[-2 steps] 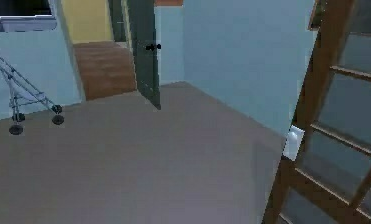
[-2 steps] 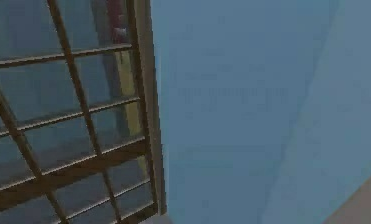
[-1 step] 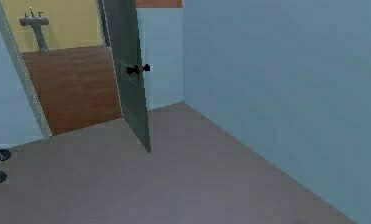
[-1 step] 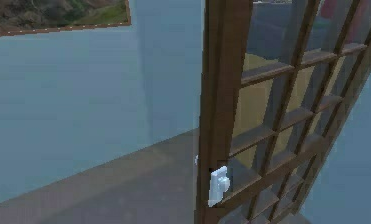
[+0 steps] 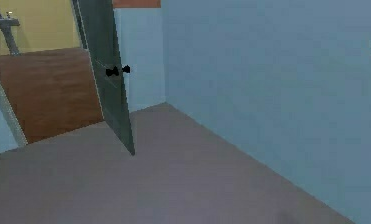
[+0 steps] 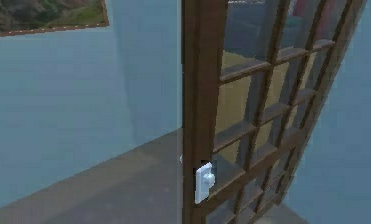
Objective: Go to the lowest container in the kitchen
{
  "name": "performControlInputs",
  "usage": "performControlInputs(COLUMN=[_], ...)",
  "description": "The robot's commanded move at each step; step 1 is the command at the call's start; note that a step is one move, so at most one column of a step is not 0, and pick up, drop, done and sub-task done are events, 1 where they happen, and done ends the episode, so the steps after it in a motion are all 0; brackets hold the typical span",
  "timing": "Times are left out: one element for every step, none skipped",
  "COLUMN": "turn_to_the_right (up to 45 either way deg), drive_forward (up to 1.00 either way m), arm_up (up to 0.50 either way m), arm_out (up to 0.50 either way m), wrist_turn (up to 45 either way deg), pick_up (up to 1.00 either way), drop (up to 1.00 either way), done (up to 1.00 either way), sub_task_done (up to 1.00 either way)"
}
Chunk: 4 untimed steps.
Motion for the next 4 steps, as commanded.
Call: performControlInputs(turn_to_the_right=[0.0,42.0,0.0,45.0], drive_forward=[0.20,0.00,0.60,0.00], arm_up=[0.00,0.00,0.00,0.00], arm_out=[0.00,0.00,0.00,0.00], wrist_turn=[0.0,0.0,0.0,0.0], pick_up=[0.00,0.00,0.00,0.00], drop=[0.00,0.00,0.00,0.00], done=[0.00,0.00,0.00,0.00], sub_task_done=[0.00,0.00,0.00,0.00])
